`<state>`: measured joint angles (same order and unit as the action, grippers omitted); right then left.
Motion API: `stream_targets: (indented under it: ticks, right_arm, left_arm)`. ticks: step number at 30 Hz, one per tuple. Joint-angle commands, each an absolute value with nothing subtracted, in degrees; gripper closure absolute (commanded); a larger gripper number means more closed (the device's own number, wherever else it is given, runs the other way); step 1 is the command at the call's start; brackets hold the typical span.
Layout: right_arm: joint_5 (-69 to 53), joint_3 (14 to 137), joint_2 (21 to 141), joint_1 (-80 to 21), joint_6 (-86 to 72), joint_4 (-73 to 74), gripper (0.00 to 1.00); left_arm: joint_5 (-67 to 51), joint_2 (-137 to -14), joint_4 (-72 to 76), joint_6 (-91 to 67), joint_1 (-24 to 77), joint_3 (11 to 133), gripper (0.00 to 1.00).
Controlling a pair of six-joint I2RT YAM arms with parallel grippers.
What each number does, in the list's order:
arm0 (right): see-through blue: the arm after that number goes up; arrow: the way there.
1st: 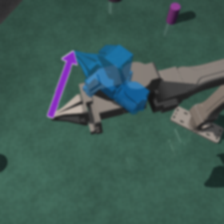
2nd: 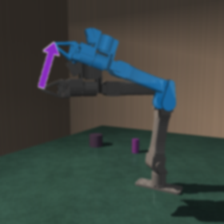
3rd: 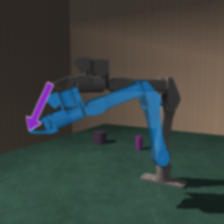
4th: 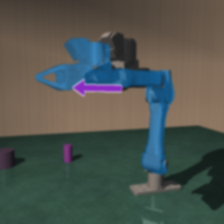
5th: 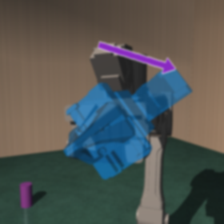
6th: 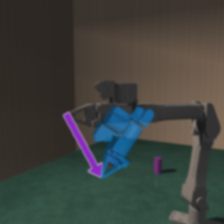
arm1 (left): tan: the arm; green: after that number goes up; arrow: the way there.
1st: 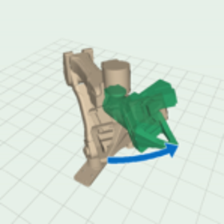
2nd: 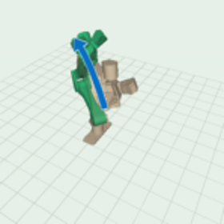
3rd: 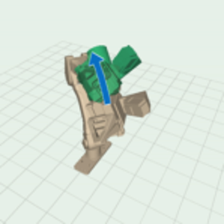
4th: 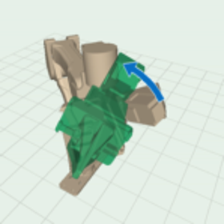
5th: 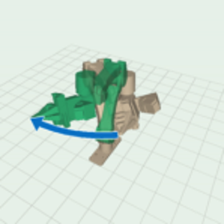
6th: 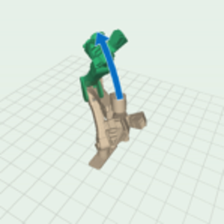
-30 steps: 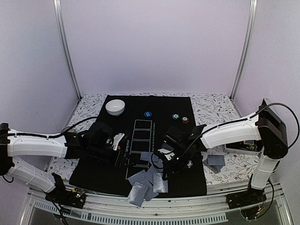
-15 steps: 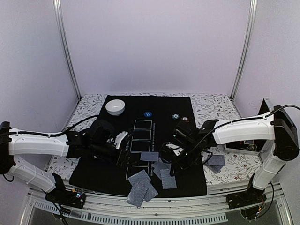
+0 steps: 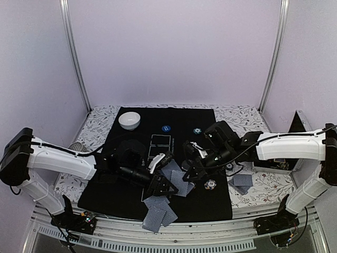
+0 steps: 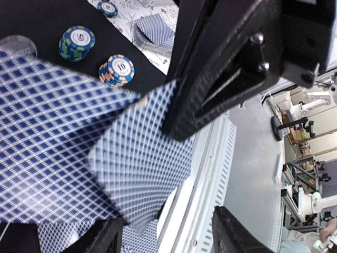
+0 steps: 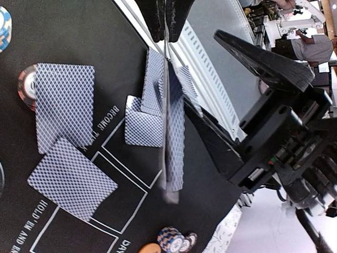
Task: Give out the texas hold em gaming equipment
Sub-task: Pick up the poker card from the face-down deck piles, then pass from the right arm to the left
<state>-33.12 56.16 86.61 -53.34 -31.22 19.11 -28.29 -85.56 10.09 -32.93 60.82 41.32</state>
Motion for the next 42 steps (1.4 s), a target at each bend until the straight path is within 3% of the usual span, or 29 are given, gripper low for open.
stream_targets:
  ticks: [1, 5, 7, 9, 10, 17, 22, 27, 33, 36, 42]
  right_arm:
    - [-37.35, 54.15, 86.35, -53.29, -34.61, 11.30, 0.97]
    - [-37.32, 53.42, 86.41, -53.29, -35.06, 10.85, 0.97]
    - [-37.03, 53.12, 86.22, -53.30, -35.03, 10.86, 0.98]
    - [-36.84, 52.86, 86.37, -53.22, -35.11, 10.90, 0.98]
    - [-36.81, 52.62, 86.61, -53.26, -35.19, 10.94, 0.98]
    - [-34.89, 50.25, 88.07, -53.21, -35.83, 14.29, 0.96]
    - [-31.36, 49.03, 89.02, -53.09, -36.05, 19.32, 0.63]
    - [-27.41, 49.16, 87.76, -51.58, -35.04, 23.59, 0.54]
    - [-23.31, 50.22, 83.39, -49.06, -33.27, 27.40, 0.53]
    - [-21.49, 51.73, 82.58, -48.80, -31.80, 29.08, 0.52]
    - [-20.56, 54.23, 82.79, -48.84, -30.18, 30.60, 0.52]
  left_arm:
    - [-28.14, -86.97, 14.70, -31.90, 61.43, 43.13, 0.42]
    - [-27.23, -86.95, 14.66, -31.44, 61.37, 43.09, 0.52]
    - [-27.22, -86.92, 14.68, -31.40, 61.43, 43.13, 0.63]
    - [-28.03, -87.08, 14.89, -31.32, 61.36, 43.15, 0.93]
    - [-28.19, -87.21, 14.93, -31.48, 61.43, 43.15, 1.00]
    - [-28.33, -90.50, 13.11, -33.43, 61.13, 43.33, 1.00]
    - [-30.02, -93.57, 11.13, -33.96, 60.50, 44.66, 1.00]
    - [-31.66, -93.95, 7.22, -32.51, 58.01, 46.71, 1.00]
    - [-33.17, -89.71, 2.60, -28.88, 48.97, 49.75, 1.00]
    - [-28.40, -89.18, -1.54, -25.60, 41.99, 54.81, 1.00]
    - [-20.77, -101.85, -7.71, -22.24, 30.74, 70.80, 1.00]
